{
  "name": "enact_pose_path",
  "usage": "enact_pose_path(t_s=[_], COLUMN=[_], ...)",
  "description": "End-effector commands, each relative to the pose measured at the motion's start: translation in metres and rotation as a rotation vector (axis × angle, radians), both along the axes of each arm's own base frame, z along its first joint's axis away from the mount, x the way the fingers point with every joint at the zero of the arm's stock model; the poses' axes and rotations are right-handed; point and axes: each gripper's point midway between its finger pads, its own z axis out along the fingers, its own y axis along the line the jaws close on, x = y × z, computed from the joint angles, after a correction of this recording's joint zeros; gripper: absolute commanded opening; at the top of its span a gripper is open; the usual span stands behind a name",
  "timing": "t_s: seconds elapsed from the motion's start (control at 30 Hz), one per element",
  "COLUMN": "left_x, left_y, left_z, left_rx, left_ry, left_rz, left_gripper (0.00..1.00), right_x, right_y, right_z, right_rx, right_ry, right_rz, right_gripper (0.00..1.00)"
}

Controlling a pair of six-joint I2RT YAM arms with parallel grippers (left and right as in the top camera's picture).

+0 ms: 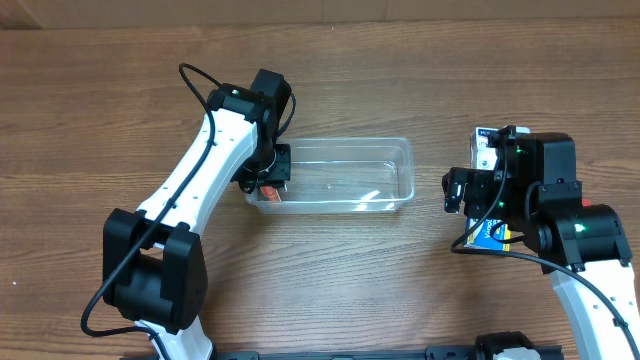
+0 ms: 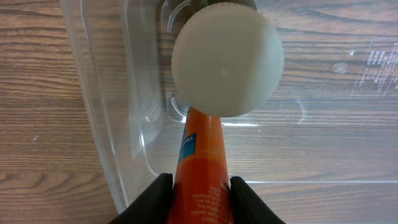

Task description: Pack container

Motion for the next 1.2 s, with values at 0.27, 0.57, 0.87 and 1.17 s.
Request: enact_pose_path(t_s=[0.27, 0.57, 0.87, 1.17], left_x=[0.002, 0.036, 0.063, 0.022], left_y=[0.0, -0.007, 0.034, 0.132], left_z=[0.0, 0.044, 0.151, 0.25], left_rx=[0.009, -0.013, -0.012, -0.054], left_ry=[-0.006, -0.149, -0.386, -0.652], left_rz=[-0.001, -0.051, 0.082, 0.36], left_gripper=[0.4, 0.7, 0.88, 1.0], right_x=[0.005, 0.005, -0.002, 0.059], right_y=[-0.001, -0.001, -0.011, -0.081], right_z=[0.012, 0.012, 0.009, 0.04], right_rx=[0.001, 0.001, -0.019, -0.074], right_ry=[-0.032, -0.032, 0.007, 0.09], right_rz=[-0.008, -0.008, -0.074, -0.297], right_gripper=[1.0, 1.0, 1.0, 1.0])
